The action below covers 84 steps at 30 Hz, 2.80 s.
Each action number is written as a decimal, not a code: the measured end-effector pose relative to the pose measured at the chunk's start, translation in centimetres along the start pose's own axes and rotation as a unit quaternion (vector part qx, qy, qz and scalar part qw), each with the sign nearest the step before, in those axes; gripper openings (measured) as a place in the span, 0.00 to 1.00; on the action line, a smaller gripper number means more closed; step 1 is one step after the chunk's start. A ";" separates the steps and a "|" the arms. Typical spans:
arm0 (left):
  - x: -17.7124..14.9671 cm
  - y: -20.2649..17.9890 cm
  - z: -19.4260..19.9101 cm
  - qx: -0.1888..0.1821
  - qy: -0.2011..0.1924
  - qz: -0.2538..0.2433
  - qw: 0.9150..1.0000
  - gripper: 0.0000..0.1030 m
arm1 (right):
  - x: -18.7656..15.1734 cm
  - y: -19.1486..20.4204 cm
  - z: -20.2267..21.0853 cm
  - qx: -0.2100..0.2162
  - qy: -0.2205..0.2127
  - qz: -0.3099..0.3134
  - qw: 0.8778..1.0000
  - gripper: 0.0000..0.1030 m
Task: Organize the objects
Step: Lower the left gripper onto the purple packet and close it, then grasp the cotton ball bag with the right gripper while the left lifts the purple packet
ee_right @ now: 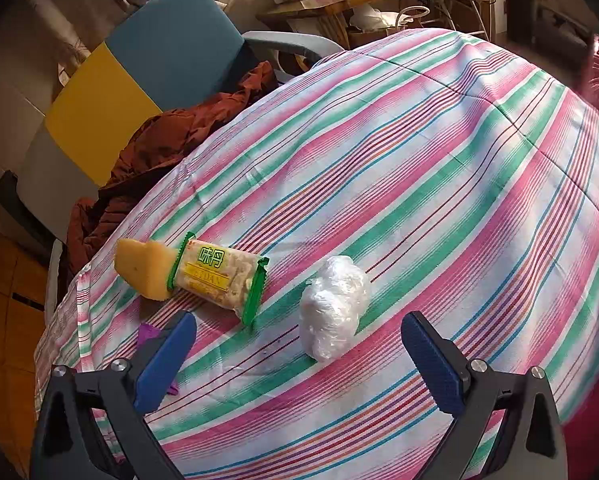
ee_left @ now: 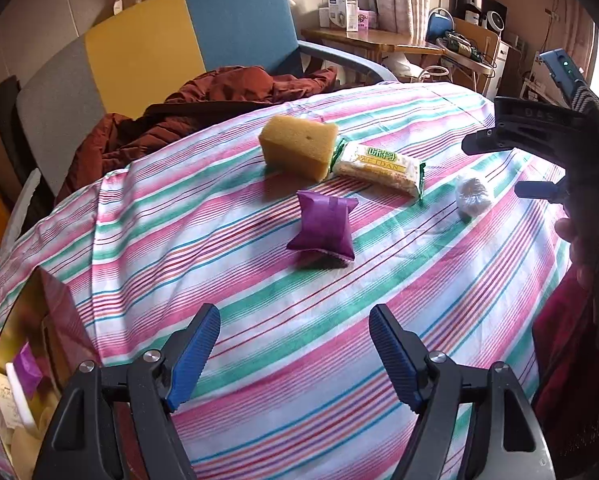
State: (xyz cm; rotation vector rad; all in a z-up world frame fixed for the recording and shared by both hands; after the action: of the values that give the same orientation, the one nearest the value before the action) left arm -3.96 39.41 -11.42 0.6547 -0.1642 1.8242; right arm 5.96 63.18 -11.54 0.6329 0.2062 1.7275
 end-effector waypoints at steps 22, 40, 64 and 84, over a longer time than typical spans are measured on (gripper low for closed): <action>4.6 0.9 -6.7 -0.049 0.018 0.052 0.997 0.76 | 0.0 0.3 -0.1 0.024 0.010 -0.017 1.000 1.00; 6.4 -0.1 -11.6 -0.052 0.010 0.002 0.999 0.59 | 2.5 -3.1 -0.2 0.006 -0.023 -0.087 0.996 1.00; -2.0 -1.0 -5.2 -0.005 -0.029 0.041 0.999 0.41 | -0.6 -0.3 -4.9 -0.084 0.024 0.087 0.992 0.41; -2.5 -1.3 -5.0 0.025 -0.052 0.033 0.998 0.41 | -6.4 7.6 -3.8 0.021 0.055 0.247 0.967 0.42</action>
State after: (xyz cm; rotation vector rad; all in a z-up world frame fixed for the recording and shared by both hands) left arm -3.99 39.93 -17.10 0.7880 -0.2112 1.8632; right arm -1.63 55.85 -13.14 0.6563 0.1713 2.2461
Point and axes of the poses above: each gripper's, at about its wrist camera, not at the fingertips, and z roughly against the way its jaws point, y to its left, x to its top, the point moved 8 cm from there along -z, roughly the way its jaws point, and after that the axes turned 15 degrees about -z, right-handed, at the moved point
